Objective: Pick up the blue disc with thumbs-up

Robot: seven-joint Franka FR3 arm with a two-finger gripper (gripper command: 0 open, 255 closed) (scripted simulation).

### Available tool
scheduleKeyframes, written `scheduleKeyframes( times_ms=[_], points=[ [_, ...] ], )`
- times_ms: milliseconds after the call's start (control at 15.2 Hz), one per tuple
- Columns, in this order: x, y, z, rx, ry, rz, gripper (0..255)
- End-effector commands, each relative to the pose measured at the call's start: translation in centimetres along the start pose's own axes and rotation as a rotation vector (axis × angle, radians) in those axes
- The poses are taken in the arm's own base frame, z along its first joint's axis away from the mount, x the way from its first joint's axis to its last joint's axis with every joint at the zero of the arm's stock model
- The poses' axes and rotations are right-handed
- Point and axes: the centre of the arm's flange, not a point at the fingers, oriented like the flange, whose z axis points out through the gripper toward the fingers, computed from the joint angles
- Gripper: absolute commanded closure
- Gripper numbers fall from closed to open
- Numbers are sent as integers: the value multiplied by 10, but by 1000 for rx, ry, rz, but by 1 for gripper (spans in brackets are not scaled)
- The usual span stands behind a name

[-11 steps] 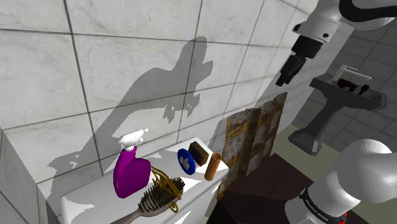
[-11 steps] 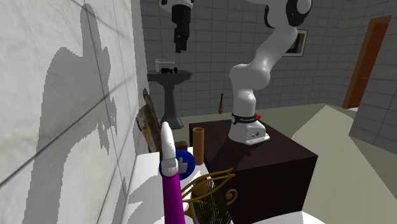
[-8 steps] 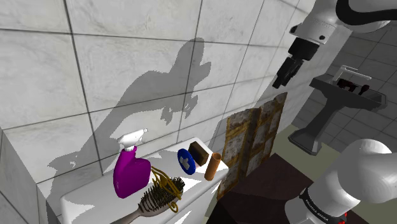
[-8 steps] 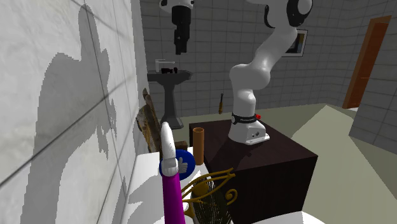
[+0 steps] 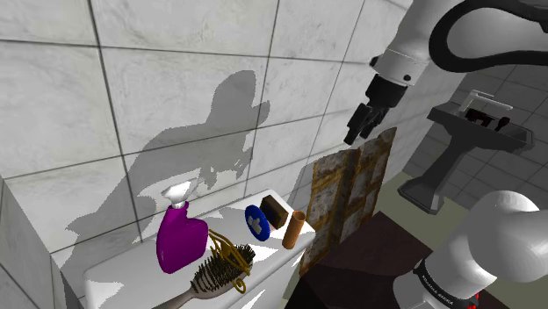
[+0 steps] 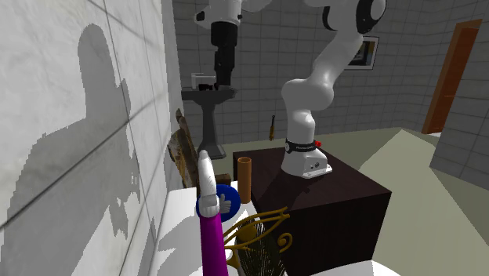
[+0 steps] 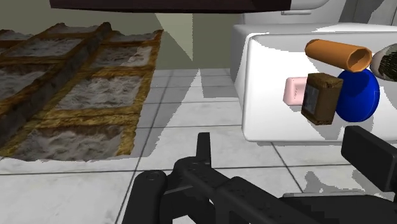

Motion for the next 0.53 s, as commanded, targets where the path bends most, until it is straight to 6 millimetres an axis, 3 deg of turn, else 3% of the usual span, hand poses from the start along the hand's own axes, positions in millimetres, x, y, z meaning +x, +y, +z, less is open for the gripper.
scheduleKeyframes(
  times_ms=[0, 462],
  points=[
    [3, -20, 15, -4, 4, 9, 0],
    [18, -94, 72, -21, 11, 32, 0]
  ],
)
